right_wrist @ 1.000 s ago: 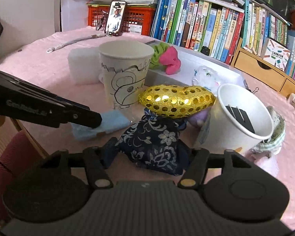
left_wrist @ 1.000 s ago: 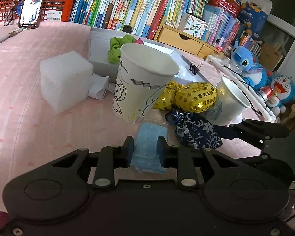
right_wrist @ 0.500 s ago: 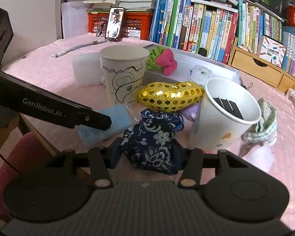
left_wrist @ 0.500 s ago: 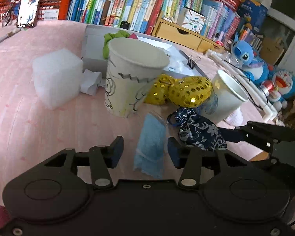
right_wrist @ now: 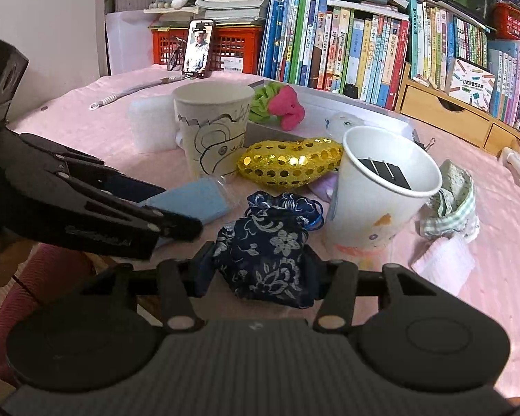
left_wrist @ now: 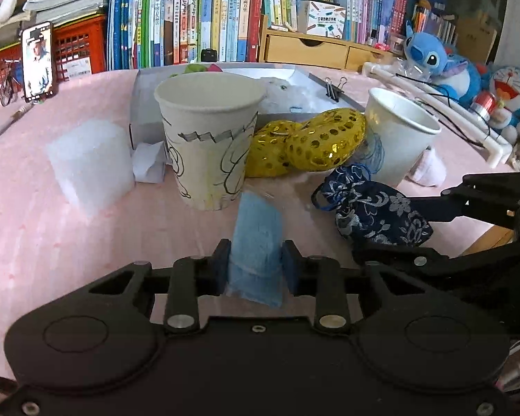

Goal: Organize soft objects
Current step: 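Carry the blue packet with the left tool while the right tool carries the pouch over the tray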

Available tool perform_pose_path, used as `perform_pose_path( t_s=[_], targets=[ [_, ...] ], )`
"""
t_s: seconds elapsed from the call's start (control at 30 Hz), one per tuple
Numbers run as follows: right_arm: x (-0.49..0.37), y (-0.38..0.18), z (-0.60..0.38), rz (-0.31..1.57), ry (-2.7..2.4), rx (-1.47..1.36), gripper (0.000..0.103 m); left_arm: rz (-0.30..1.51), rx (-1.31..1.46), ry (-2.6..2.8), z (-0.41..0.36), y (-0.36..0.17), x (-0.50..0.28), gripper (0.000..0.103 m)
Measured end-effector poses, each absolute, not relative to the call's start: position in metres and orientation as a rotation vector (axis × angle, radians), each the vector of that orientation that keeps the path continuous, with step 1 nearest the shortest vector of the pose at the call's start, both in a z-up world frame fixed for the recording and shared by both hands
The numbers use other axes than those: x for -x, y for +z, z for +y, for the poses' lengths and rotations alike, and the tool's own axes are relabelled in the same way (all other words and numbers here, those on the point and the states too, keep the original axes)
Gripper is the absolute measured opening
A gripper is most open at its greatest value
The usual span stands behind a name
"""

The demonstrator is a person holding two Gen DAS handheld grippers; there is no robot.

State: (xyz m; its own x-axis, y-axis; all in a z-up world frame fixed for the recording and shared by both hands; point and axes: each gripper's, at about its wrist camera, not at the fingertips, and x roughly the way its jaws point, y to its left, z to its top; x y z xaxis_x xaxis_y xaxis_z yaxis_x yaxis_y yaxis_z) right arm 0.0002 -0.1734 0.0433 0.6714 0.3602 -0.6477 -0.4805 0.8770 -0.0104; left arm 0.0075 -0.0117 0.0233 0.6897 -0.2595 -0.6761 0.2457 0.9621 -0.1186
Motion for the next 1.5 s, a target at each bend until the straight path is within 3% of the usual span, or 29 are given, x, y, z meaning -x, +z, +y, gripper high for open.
perform_pose_path(
  t_s=[0.87,1.5],
  targets=[
    [0.015,0.107,-0.191,0.517,0.558,0.08,0.054,0.602,0.112,-0.431,-0.002,0.115,0.011,0.027],
    [-0.036,0.152,-0.209,0.433,0.492,0.056,0.054,0.527,0.154,-0.358,0.017,0.177,-0.075,0.027]
  ],
)
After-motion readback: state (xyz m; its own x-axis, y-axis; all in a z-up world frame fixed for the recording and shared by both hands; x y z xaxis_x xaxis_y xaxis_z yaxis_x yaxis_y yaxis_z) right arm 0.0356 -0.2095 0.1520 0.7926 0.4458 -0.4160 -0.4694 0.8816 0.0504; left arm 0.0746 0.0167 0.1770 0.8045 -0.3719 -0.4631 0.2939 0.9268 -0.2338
